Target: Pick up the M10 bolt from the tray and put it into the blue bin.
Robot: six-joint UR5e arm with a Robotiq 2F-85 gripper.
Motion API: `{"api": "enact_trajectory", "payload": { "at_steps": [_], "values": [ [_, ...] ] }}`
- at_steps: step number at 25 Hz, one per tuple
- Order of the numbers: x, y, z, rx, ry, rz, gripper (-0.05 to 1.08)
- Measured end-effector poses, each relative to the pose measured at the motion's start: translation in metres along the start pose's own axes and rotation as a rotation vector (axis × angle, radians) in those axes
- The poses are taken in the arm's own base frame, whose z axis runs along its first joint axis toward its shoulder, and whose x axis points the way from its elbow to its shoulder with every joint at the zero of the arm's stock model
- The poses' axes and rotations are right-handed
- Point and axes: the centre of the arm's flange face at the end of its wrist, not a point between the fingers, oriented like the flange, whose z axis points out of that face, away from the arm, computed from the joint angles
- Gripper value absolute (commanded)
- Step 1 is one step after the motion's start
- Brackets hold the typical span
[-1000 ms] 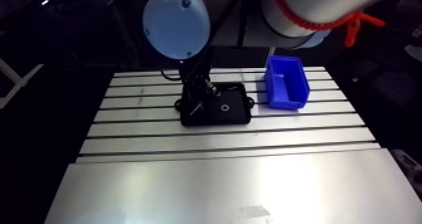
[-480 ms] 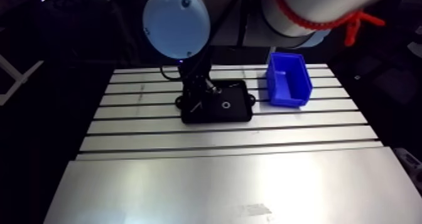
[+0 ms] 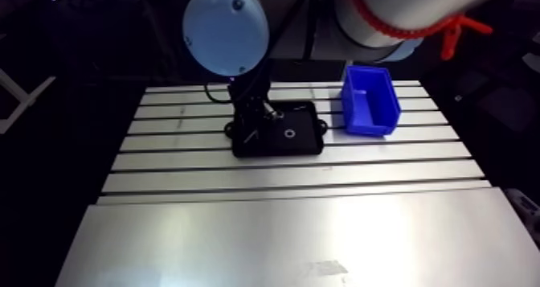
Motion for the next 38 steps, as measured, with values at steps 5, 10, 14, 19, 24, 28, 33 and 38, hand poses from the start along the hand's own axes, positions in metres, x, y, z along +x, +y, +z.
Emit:
{"api": "enact_trajectory", "payload": {
  "at_steps": [5,10,14,19,24,28,33,38],
  "values": [
    [-0.0001,0.0,0.0007,-0.001,-0.001,0.0,0.55],
    [0.0001,-0.0002,0.0005,0.0,0.0,-0.001,0.57],
    [-0.0002,-0.0002,0.0006,0.0,0.0,-0.001,0.58],
    [-0.0007,-0.0002,0.0014,-0.001,-0.001,-0.002,0.58],
    [-0.001,-0.0003,0.0021,-0.002,-0.002,-0.003,0.61],
    [-0.0008,-0.0005,0.0019,-0.002,-0.001,-0.004,0.63],
    [-0.0007,-0.0005,0.0013,-0.001,-0.001,-0.004,0.64],
    [-0.001,-0.0002,0.0015,-0.002,-0.001,-0.004,0.65]
  ]
}}
